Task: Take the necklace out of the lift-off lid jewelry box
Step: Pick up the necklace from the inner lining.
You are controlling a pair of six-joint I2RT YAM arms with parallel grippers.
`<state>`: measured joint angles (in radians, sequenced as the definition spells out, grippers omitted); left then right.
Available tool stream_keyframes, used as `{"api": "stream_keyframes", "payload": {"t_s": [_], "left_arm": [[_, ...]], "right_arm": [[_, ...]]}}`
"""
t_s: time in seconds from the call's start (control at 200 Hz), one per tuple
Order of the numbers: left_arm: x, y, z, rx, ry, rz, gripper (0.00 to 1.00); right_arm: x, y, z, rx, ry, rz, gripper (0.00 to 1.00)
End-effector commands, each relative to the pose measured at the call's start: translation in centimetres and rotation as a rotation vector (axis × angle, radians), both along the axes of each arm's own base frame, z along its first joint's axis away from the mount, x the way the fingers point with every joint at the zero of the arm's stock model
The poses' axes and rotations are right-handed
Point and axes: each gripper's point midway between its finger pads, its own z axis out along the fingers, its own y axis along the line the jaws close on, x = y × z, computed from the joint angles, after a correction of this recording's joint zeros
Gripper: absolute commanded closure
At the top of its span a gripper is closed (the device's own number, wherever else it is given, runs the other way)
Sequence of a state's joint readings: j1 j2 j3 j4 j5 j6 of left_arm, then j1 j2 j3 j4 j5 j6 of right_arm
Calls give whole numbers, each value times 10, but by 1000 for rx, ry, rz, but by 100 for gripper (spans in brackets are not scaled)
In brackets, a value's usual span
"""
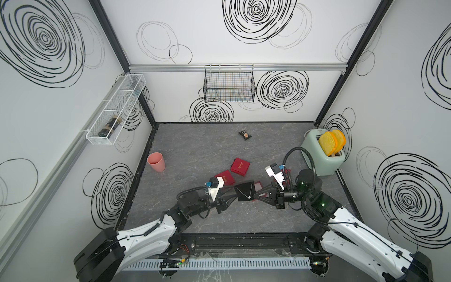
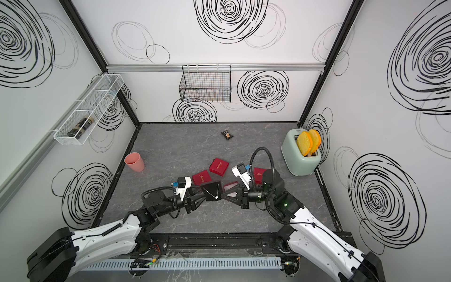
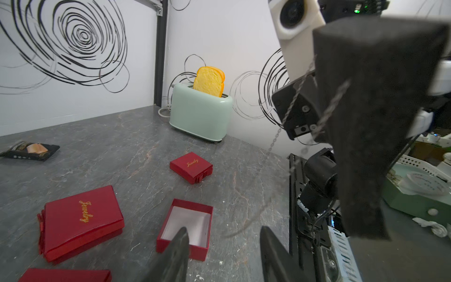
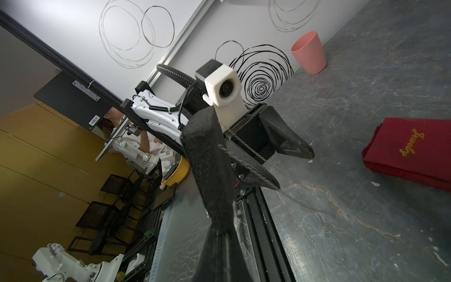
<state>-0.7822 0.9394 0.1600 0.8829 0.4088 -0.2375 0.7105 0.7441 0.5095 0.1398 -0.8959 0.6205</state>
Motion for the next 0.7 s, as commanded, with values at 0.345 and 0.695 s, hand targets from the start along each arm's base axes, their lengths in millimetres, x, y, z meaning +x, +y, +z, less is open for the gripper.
{"api": "stream_keyframes", "payload": {"t_s": [0.345,0.695], "left_arm": [[-17,-5,38,-99,-122,-102,72],[-22,-9,42,-104,-136,-138,79]], "right_arm": [[-3,3,-3,7,3,2,100],[-5,2,-5,5,8,14,100]]}}
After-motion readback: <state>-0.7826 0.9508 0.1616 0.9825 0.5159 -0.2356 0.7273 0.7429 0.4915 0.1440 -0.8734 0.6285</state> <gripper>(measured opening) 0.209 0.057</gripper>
